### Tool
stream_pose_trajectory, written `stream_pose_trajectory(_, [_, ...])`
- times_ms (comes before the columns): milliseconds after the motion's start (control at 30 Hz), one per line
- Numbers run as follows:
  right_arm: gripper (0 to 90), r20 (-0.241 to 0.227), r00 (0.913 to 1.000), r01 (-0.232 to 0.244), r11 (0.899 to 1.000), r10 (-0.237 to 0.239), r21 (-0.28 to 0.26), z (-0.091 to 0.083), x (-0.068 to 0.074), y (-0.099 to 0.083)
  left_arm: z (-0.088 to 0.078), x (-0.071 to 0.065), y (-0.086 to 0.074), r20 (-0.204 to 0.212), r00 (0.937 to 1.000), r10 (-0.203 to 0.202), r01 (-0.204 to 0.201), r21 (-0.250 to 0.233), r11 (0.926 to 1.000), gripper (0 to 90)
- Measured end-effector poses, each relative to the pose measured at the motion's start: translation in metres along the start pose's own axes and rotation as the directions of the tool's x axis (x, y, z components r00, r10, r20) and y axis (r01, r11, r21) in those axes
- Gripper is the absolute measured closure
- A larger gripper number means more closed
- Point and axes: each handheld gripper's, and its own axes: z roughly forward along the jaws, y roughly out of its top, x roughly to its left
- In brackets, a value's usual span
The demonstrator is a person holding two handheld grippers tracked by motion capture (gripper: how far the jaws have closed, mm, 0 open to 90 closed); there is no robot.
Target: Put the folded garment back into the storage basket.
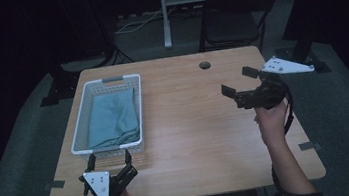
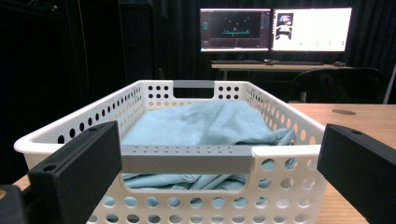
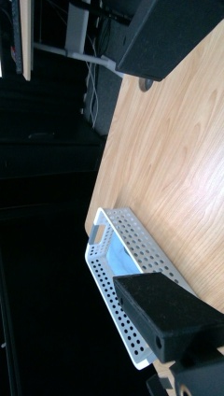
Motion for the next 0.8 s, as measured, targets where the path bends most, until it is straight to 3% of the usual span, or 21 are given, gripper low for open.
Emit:
stream_pose_trajectory(300, [1.5,0.027,0.9996,-0.009,1.0,0.008,0.017,-0.021,-0.012,-0.014,0.0,0.0,0.0,0.0,1.0,0.0,0.0,0.0,1.0,1.2])
stream_pose_trajectory(500, [1.5,0.071,0.9974,-0.008,1.0,0.007,0.019,-0.04,-0.016,-0.027,0.0,0.0,0.0,0.0,1.0,0.002,-0.002,0.001,1.0,1.2])
stream_pose_trajectory(733, [1.5,0.098,0.9949,-0.022,1.0,0.024,-0.015,-0.064,-0.014,-0.044,0.0,0.0,0.0,0.0,1.0,0.002,-0.002,0.002,1.0,1.2])
stream_pose_trajectory(800, [1.5,0.111,0.9936,-0.021,1.0,0.021,-0.001,-0.067,-0.013,-0.051,0.0,0.0,0.0,-0.001,1.0,0.003,-0.003,0.002,1.0,1.2])
